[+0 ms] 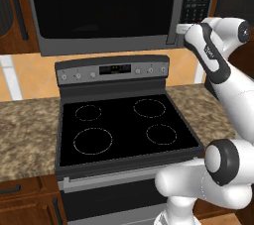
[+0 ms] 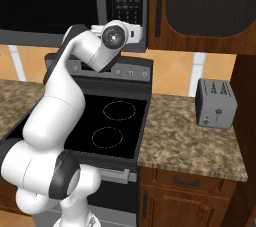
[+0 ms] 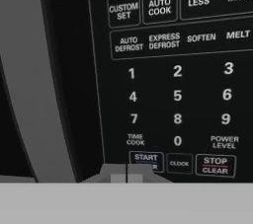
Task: Open the microwave, place the bowl with waffle inside the microwave, then close the microwave door and turn it on.
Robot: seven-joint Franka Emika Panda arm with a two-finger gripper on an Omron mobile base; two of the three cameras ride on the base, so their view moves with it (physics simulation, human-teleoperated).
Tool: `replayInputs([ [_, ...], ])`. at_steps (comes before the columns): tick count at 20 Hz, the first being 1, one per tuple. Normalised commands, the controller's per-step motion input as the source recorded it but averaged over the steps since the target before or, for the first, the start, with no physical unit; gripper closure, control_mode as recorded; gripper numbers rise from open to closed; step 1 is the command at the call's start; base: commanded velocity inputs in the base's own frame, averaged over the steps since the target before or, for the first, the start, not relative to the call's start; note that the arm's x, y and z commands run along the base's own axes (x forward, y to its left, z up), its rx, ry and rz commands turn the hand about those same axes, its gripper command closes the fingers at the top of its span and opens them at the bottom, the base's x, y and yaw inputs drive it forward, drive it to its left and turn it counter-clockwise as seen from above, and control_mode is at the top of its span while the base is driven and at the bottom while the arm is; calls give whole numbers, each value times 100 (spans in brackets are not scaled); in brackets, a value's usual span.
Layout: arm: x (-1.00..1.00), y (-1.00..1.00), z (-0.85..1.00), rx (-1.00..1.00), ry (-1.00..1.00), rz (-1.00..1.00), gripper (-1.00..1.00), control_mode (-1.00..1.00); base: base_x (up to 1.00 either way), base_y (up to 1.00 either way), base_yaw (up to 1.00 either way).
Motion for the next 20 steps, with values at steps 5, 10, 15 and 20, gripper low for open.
replayInputs([
  [5, 6, 0, -4, 0, 0, 0, 100, -100, 0, 0, 0],
  [10, 48, -9, -18, 0, 0, 2, 100, -100, 0, 0, 0],
  [15, 65, -9, -26, 0, 0, 6, 100, -100, 0, 0, 0],
  [20, 53, 5, -28, -1, 0, 3, 100, -100, 0, 0, 0],
])
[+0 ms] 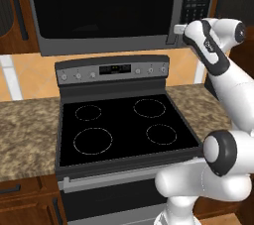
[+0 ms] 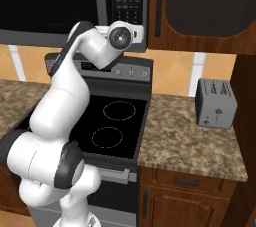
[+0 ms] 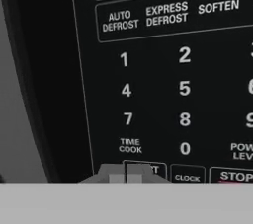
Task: Open the microwave, place the bowl with waffle inside the microwave, then close the microwave door and turn it on.
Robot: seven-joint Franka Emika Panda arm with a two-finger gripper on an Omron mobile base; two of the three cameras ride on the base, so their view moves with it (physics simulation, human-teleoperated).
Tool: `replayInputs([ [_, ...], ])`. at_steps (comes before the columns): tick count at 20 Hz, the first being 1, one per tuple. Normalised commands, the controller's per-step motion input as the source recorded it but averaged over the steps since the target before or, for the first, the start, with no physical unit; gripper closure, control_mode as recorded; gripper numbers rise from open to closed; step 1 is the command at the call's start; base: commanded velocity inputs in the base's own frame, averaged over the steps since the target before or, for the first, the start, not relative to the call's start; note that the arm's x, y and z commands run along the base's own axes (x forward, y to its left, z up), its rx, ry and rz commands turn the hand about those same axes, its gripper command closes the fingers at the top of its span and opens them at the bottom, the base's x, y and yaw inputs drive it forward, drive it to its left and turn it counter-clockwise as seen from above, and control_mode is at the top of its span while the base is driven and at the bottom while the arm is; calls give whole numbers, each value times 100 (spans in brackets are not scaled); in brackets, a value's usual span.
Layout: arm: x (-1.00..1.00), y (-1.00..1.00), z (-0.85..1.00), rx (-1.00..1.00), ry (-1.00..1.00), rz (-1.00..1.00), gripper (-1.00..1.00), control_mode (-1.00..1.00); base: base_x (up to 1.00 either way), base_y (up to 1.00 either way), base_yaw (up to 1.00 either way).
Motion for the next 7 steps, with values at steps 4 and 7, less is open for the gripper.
replayInputs([
  [4, -83, 29, -1, -4, -29, 0, 100, -100, 0, 0, 0],
  [7, -100, 26, 0, 0, -41, 0, 100, -100, 0, 0, 0],
])
